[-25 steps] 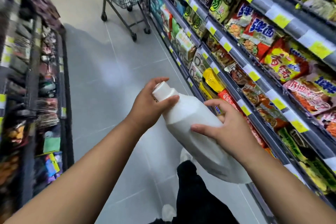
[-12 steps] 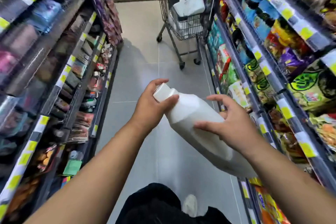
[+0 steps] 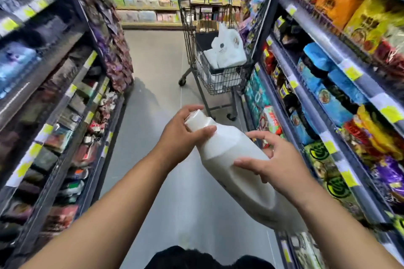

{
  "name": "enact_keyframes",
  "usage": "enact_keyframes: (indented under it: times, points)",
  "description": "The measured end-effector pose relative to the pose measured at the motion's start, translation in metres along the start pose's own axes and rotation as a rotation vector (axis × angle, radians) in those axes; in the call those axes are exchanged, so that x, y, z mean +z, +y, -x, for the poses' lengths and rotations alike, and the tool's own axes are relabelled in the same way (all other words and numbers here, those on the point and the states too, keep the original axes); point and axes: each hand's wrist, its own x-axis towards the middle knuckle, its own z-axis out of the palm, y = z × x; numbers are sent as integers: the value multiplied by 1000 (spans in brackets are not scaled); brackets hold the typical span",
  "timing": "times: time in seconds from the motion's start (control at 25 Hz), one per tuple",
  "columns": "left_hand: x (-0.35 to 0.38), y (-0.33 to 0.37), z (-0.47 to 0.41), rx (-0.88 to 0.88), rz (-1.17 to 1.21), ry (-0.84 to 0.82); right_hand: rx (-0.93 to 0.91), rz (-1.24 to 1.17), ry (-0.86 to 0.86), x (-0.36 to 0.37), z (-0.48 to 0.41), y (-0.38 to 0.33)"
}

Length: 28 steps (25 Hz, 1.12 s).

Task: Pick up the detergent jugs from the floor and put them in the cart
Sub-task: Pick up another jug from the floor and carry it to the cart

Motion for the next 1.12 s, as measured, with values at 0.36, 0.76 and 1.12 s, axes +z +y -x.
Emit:
enact_keyframes:
  times: [0.36, 0.76, 1.12]
  points:
    - [-3, 8, -258, -3, -57, -31, 49, -32, 30, -15, -246, -37]
    - [-13, 22, -544, -5, -52, 123, -10, 33, -44, -40, -559, -93]
    - [-85, 12, -803, -1, -99, 0, 88, -45, 43, 15, -797, -130]
